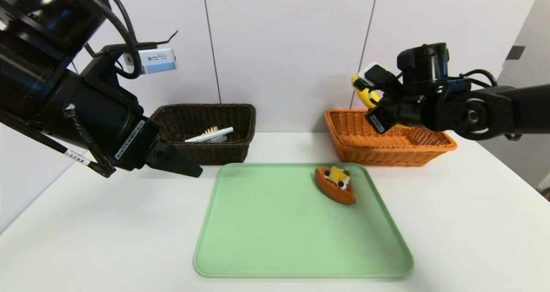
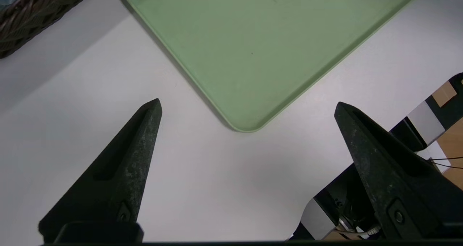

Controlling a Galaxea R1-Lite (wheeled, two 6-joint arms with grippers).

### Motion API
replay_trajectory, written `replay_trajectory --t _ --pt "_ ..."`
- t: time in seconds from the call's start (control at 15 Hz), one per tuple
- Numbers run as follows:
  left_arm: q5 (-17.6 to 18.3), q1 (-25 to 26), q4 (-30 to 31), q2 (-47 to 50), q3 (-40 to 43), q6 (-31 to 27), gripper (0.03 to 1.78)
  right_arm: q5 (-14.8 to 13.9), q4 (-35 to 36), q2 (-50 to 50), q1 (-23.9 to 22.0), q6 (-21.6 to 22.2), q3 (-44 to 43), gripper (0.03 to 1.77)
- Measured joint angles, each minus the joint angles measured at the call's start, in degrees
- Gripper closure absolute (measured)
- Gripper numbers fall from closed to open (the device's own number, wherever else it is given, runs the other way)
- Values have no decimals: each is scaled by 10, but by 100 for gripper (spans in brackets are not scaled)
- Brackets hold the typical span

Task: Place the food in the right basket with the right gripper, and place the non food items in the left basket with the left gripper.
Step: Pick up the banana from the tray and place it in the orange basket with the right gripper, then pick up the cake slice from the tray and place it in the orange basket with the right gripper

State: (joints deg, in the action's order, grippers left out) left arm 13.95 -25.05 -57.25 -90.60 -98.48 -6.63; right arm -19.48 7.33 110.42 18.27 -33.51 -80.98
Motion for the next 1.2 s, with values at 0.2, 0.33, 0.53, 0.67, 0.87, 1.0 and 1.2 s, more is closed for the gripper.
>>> replay_trajectory --t 0.2,0.33,0.53,0.67,0.87,1.0,1.2 --pt "-1 0 10 -2 13 0 12 1 -3 50 -9 0 -44 136" --pt "-1 1 11 -4 16 1 12 1 -10 72 -12 -1 -60 136" --pt "-1 1 15 -5 17 1 12 -1 -9 94 -15 0 -72 94" --pt "-1 1 17 -6 17 1 12 -1 -11 99 -20 1 -74 74" --pt "-1 1 17 -6 18 7 12 -1 -16 95 -21 10 -82 53" --pt "-5 1 17 -6 18 22 12 0 -53 79 -20 34 -103 43" --pt "-16 1 17 -3 19 26 12 5 -159 46 -12 112 -171 32"
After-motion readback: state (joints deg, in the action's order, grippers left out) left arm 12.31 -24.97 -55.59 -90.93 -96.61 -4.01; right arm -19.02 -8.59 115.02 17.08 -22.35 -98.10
